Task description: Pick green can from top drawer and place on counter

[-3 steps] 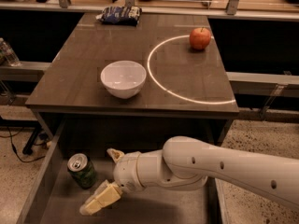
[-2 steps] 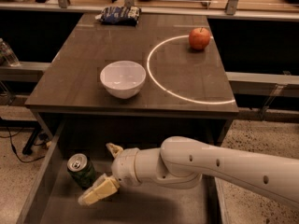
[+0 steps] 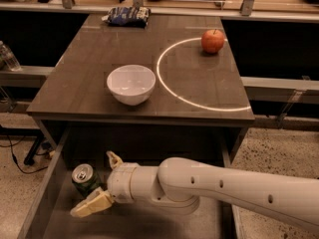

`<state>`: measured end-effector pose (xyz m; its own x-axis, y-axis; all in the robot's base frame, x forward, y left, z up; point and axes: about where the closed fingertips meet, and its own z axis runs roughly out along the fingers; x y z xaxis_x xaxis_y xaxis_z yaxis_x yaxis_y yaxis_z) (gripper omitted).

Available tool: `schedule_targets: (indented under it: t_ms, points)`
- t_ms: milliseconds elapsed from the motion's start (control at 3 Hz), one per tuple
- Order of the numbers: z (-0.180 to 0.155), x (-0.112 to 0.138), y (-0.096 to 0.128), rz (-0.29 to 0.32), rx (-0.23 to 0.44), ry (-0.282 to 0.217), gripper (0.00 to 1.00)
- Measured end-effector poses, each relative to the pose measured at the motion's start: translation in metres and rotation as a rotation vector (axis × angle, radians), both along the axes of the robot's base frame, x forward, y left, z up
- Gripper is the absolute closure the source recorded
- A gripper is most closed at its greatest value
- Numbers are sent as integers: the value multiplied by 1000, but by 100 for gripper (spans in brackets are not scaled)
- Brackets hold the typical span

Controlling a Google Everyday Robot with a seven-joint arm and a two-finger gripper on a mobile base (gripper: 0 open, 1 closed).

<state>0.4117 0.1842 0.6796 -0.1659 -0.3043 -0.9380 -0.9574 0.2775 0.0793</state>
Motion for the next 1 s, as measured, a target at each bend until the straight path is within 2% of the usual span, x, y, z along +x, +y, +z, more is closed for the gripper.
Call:
schedule_targets:
  t_ms: [333, 667, 1000]
  points:
    - [-4, 1, 19, -28, 5, -22, 4]
    - [-6, 1, 31, -39, 17, -20, 26]
    - [-3, -1, 31, -61, 26, -8, 50]
